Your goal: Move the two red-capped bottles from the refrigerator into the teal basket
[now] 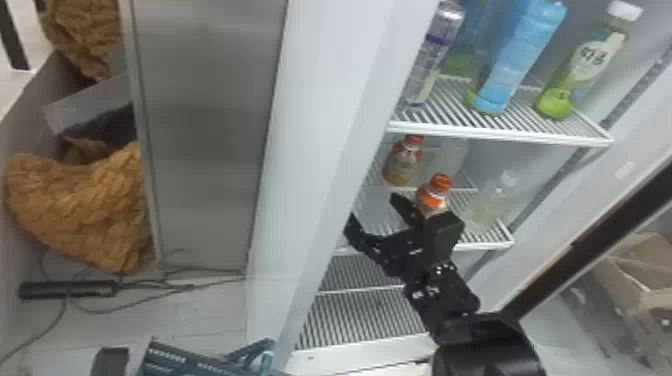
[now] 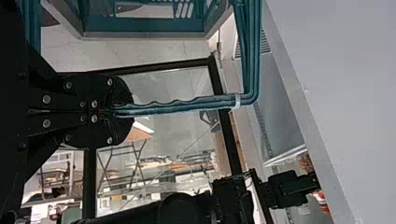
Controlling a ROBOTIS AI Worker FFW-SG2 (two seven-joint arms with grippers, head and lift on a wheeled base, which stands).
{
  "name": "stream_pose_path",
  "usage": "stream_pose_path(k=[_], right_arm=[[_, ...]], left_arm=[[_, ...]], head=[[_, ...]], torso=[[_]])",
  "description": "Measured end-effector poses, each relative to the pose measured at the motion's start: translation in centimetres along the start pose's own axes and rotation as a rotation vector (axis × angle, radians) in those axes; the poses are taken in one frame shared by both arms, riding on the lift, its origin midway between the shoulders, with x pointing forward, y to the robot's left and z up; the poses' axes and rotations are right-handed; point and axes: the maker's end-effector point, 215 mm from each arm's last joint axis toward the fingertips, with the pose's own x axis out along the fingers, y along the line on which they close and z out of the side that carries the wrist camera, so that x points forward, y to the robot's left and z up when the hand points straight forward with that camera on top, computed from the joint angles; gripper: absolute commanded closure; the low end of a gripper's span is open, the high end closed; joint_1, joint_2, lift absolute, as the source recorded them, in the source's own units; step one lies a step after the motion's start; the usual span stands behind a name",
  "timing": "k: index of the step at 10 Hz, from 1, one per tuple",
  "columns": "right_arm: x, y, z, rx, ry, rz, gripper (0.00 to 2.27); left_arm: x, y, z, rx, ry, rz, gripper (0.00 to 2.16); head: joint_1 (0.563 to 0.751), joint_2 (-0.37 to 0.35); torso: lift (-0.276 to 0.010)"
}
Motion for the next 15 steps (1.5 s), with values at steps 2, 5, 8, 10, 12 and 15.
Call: stream_pose_path(k=[2,5,8,10,12,15], right_arm=[[1.6,-0.9,0.2,0.002,-0.006,-0.021,0.12],[4.0,-1.5,1.4,0.002,-0.033,-0.045,0.01],[6.2,-1.5,1.7,0.014,-0.036,-0.054,0.00],[7.6,-1.3,1.6,0.026,-0.027,-0.054,0.00],[8.5,-1.5,1.8,0.035,-0.029,-0.076,0.00],[10.2,-1.3,2.0,0.032,-0.022,-0.083,0.00]], left_arm=[[0.1,0.0,-0.1,-0.004,0.001,-0.002,1.17],[0.2,-0.1,-0.1,-0.005,0.000,-0.007,1.17],[0.2,-0.1,-0.1,-0.008,0.000,-0.010,1.17],[0.3,-0.1,-0.2,-0.010,0.001,-0.012,1.17],[0.3,-0.1,-0.2,-0.011,0.001,-0.013,1.17],[0.3,0.0,-0.2,-0.011,0.002,-0.011,1.17]], head=[[0.695,-0.350],[0.695,-0.350],[0.695,-0.350],[0.695,-0.350],[0.695,-0.350],[0.695,-0.350]], torso=[[-0.224],[-0.224],[-0.224],[-0.224],[-0.224],[-0.224]])
